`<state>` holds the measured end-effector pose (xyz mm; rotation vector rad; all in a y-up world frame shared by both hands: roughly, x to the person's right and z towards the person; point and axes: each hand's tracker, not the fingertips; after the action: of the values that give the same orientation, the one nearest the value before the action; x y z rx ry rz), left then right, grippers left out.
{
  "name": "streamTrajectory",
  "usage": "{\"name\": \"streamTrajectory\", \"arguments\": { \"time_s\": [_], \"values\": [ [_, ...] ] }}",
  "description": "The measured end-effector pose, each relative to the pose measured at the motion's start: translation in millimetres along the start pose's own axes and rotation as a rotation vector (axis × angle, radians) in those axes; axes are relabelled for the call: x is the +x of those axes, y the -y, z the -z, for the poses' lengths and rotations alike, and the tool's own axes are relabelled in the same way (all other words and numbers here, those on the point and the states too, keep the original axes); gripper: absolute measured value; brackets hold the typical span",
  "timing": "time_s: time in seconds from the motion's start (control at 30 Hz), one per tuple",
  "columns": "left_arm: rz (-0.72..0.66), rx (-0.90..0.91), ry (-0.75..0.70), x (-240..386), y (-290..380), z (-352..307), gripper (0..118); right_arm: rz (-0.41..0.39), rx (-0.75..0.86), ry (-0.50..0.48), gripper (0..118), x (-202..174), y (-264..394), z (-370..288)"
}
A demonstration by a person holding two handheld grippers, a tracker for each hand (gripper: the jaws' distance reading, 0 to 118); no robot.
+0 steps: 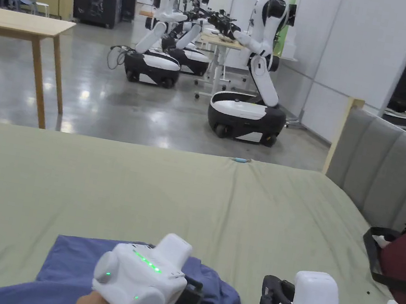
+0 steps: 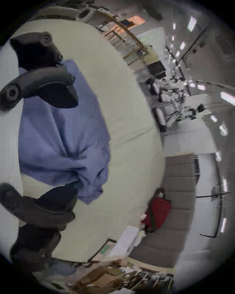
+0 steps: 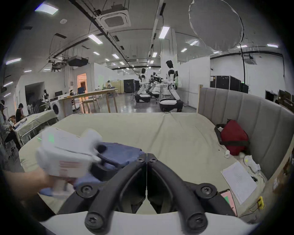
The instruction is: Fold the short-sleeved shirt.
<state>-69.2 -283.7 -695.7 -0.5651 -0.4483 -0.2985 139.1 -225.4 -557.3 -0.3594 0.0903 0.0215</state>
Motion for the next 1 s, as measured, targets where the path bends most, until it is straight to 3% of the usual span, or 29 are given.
{"name": "streamTrajectory", "arguments": {
  "time_s": [0.13,0.27,0.37,0.4,0.43,0.47,0.63,0.87,0.9,1.0],
  "values": [
    [-0.020,0.194,-0.149,-41,24,-125,105,-0.009,0.032,-0.041,1,-27,-3,5],
    [-0.179,0.185,-0.273,-89,74,-223,106,-0.012,0.056,-0.081,1,-57,-2,8],
    [-0.318,0.105,-0.289,-124,117,-264,102,0.019,0.033,-0.123,1,-76,2,10],
    [-0.343,0.113,-0.321,-134,132,-272,78,0.022,0.029,-0.129,1,-81,4,9],
    [-0.352,0.123,-0.337,-142,143,-277,35,0.021,0.025,-0.136,1,-87,5,8],
    [-0.368,0.133,-0.361,-148,150,-279,0,0.017,0.022,-0.140,1,-91,7,8],
    [-0.386,0.092,-0.401,-173,169,-270,0,-0.001,0.012,-0.143,1,-103,6,8],
    [-0.551,-0.118,-0.422,-252,211,-206,3,-0.004,-0.010,-0.118,1,-94,11,15],
    [-0.543,-0.145,-0.430,-255,215,-196,24,-0.002,-0.017,-0.114,1,-91,13,17],
    [-0.526,-0.230,-0.455,-278,223,-157,62,-0.006,-0.038,-0.093,1,-81,17,26]
  ]
}}
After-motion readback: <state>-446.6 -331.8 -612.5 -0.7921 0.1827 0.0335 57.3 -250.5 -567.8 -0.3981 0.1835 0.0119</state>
